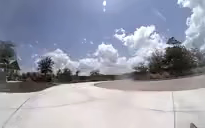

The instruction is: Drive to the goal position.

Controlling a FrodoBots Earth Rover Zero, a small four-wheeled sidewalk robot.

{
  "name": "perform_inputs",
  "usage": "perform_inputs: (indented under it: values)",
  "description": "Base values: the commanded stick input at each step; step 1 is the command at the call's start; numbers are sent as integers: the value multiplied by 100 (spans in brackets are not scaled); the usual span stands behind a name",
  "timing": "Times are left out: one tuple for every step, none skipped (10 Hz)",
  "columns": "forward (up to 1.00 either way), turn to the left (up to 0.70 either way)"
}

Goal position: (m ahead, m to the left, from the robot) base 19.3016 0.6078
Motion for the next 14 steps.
perform_inputs:
  values:
    - [85,-1]
    - [85,10]
    - [85,26]
    - [85,33]
    - [85,33]
    - [85,33]
    - [85,33]
    - [85,33]
    - [85,33]
    - [85,11]
    - [85,-1]
    - [85,-1]
    - [85,-1]
    - [85,-1]
